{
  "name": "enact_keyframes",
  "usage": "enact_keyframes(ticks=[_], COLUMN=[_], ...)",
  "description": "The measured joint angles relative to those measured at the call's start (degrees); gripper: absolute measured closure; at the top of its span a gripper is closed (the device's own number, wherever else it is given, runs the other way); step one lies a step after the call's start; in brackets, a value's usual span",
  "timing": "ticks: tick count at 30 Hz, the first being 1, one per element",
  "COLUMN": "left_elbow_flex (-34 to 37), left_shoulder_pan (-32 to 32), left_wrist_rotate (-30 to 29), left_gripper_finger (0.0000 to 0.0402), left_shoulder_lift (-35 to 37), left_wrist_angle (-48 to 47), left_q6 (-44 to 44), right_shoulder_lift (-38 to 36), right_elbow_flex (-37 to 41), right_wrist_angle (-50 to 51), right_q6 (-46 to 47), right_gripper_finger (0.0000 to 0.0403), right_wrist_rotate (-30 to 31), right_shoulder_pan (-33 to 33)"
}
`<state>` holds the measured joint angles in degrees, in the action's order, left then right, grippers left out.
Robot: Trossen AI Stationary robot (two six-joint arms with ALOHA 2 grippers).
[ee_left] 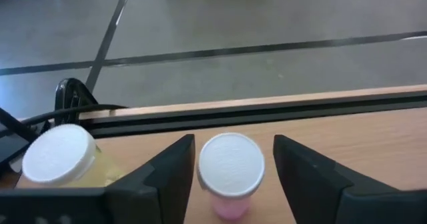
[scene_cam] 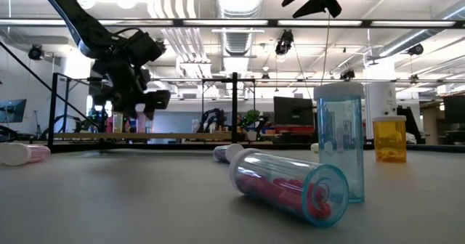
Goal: Pick and place medicine bottles onto shelf by color
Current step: Put the middle pink pill bottle on the shelf, then put the left orange pill bottle on the shelf
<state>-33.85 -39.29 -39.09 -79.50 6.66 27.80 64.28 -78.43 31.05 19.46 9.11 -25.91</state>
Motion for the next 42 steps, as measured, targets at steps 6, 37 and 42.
enact_keyframes(ticks=[6,37,42], left_elbow_flex=[0.15,-4.53,-6.18], left_shoulder_pan=[0.07,37.15,44.54], left_wrist_rotate=[0.54,-0.37,-2.97], left_gripper_finger=[0.0205,0.0204,0.0204], left_shoulder_lift=[2.58,19.21,15.96], left_wrist_angle=[0.01,-0.02,-0.48], left_q6=[-1.63,-20.76,-15.63], right_shoulder_lift=[0.02,0.01,0.01], right_elbow_flex=[0.0,0.0,0.0], right_wrist_angle=[0.01,0.02,0.02], right_q6=[0.0,0.01,0.0], right_gripper_finger=[0.0177,0.0177,0.0177], right_wrist_rotate=[0.0,-0.01,-0.01], right_shoulder_pan=[0.0,0.02,0.01])
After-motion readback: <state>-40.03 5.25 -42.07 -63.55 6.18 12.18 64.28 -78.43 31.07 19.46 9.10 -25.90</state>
